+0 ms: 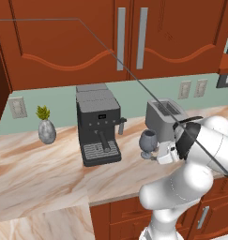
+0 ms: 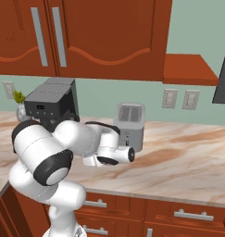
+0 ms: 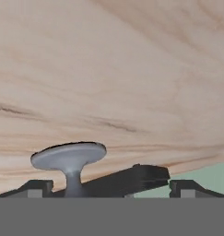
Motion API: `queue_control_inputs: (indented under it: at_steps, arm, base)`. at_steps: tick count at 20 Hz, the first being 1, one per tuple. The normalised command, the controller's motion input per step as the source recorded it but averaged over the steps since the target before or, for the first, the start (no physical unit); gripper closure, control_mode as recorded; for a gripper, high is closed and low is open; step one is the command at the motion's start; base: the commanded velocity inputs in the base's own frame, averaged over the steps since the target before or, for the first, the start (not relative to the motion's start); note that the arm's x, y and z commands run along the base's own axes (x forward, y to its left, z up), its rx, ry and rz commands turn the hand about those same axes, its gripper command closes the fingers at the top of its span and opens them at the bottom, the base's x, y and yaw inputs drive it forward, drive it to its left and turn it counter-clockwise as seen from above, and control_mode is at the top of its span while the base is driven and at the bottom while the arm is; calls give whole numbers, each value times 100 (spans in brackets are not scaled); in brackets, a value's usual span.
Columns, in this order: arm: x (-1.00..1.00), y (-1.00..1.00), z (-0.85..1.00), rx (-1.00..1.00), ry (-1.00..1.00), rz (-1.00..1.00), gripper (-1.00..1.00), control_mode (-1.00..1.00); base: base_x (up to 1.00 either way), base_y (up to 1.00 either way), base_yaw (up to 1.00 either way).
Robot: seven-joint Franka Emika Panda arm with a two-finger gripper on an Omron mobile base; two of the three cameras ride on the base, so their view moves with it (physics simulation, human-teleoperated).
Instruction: Retrieve the wine glasses from the counter and place one next to each plate.
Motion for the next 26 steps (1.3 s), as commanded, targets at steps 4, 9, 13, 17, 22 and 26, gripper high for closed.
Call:
queue_control_inputs:
  at_steps: [4,9,13,17,22,26]
  arm:
    - [0,0,-18,0,9,-4,-100,-100]
    - [4,5,-1,0,0,-6,-100,-100]
    - [0,6,-6,5,0,-6,-100,-100]
    - [0,7,-4,12,0,-3,-100,-100]
    - [15,0,0,12,0,0,-100,-100]
    - [10,1,0,8,0,0,-100,-100]
  base:
    - [0,0,0]
    - [0,0,0]
    - [0,0,0]
    - [0,0,0]
    - [0,0,0]
    - [0,0,0]
